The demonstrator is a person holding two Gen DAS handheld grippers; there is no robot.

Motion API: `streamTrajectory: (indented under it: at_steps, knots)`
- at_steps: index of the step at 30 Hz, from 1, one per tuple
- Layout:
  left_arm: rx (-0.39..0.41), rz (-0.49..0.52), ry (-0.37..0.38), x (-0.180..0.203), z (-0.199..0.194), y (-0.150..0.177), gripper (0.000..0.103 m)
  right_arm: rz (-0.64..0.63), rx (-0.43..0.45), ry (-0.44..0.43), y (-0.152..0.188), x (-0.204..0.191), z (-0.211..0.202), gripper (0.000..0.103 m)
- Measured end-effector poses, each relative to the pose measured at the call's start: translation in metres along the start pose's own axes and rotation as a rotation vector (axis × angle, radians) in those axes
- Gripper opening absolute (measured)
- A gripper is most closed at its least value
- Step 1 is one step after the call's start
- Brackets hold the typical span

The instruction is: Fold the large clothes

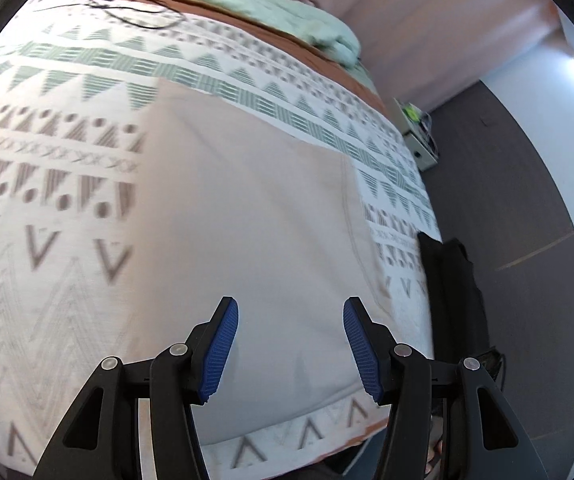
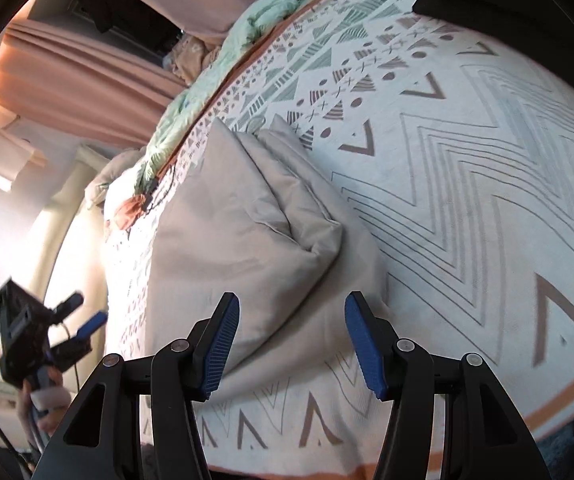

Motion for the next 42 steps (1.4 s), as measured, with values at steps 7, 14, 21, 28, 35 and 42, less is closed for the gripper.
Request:
streamTrajectory:
  at_steps: [7,14,21,28,35,42]
  knots:
    - [0.006,-0.055,-0.089,-0.050,-0.022,0.018,0.056,-0.004,-0.023,0.028,-0.010,0.002,0.018,0.056]
    - [-0.047,-0.064,-0.125,-0.070,-0.006,0.045,0.056,-0.082,0.000,0.062,-0.022,-0.004,0.014,0.013]
    - [-0.080,-0.073,-0.150,-0.076,0.010,0.061,0.036,-0.152,0.054,0.028,-0.016,-0.023,-0.014,0.009]
    - [-0.091,-0.063,-0.130,-0.072,0.010,0.067,0.035,-0.109,0.064,0.023,-0.011,-0.007,-0.025,0.009]
    - [-0.104,-0.065,-0.147,-0.067,0.019,0.074,0.035,-0.057,0.034,0.042,-0.005,0.026,-0.013,0.008]
    - [-0.096,-0.053,-0.161,-0.065,0.020,0.075,0.035,-0.072,0.007,0.059,-0.009,0.026,-0.015,0.026]
Point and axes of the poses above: each gripper's, at about its wrist camera, not at the fingertips, and z roughly the way its jaws point, x to its right, y to its underside, the point moved 3 cm from there along z, roughly the way its jaws point, and after that the axes turned 6 degrees about x, right-handed, at the moved point
